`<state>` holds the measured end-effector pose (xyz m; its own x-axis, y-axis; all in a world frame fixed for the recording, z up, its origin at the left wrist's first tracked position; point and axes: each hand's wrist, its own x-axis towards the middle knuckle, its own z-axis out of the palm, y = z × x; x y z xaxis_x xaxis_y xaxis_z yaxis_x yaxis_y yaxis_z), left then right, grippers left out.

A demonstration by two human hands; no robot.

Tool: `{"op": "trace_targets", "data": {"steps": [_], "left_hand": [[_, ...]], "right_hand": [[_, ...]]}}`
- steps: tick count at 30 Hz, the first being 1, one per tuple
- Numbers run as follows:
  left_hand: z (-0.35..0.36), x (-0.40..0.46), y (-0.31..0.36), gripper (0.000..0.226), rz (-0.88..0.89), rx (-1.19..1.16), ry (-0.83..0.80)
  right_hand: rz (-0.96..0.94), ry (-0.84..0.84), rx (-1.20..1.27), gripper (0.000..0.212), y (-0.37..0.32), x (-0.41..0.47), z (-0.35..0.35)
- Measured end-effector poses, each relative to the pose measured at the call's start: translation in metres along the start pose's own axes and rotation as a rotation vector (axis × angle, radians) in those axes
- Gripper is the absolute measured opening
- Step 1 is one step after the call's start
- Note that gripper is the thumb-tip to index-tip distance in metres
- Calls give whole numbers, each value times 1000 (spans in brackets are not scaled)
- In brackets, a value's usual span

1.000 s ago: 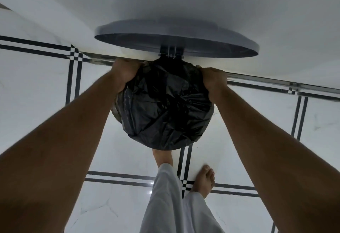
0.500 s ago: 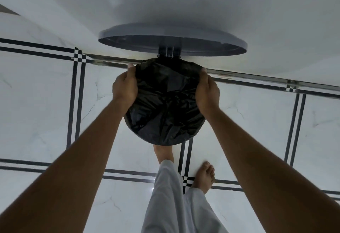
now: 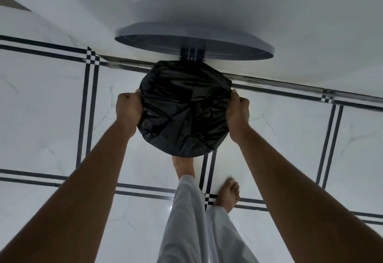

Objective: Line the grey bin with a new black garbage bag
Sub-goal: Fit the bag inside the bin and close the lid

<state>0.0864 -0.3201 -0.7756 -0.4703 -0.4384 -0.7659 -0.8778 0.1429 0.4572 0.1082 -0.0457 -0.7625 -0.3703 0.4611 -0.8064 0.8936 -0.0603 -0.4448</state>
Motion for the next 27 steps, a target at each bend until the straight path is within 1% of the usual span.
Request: {"op": "trace_targets", "data": {"steps": [1,2,4,6,7,8,10,12,14,16,18,21,23,25,26,27], "left_hand": [[-4,6,2,29,-54,-40,-50],[-7,12,0,25,-114,-96,-107],[-11,17,-1,35,-197,-161,-197],[-11,24,-3,44,-230,-228,-265],[-10,24,-1,46,-240,-249,-280],[-9,26,-1,46,-249,-275,-288],[-7,25,-1,46,-251,-309,-300],[-6,19,0,43,-259,-270,-305],[-8,16,-3,39,-266,-184,-230],[-11,12,-4,35,-263,-113,-136],[-11,8,-9,39,-248,-81,-91],[-11,4,-15,45,-238,-244,-58],[-10,11,-21,42,-280,-335,-94],[-11,22,-27,32,-307,-350,-174],[-10,23,-26,34,-318,-358,-201],[-8,24,-24,36,-333,-360,-209]], "right_hand": [[29,-6,28,58,-4,1,1],[42,-16,55,56,-3,9,2],[96,-64,148,43,-1,28,1],[189,-126,284,49,-6,35,-1],[216,-131,325,48,-8,34,-3],[239,-132,333,42,-9,34,-5],[271,-142,360,41,-9,38,-8],[267,-131,306,39,-11,38,-11],[236,-118,219,42,-16,28,-15],[187,-60,172,44,-14,19,-17],[158,-43,149,41,-7,11,-18],[177,-89,177,34,-3,8,-14],[198,-89,220,21,-3,12,-13],[215,-100,258,12,-2,22,-12],[225,-112,259,16,1,29,-13],[240,-130,266,30,5,39,-14]]}}
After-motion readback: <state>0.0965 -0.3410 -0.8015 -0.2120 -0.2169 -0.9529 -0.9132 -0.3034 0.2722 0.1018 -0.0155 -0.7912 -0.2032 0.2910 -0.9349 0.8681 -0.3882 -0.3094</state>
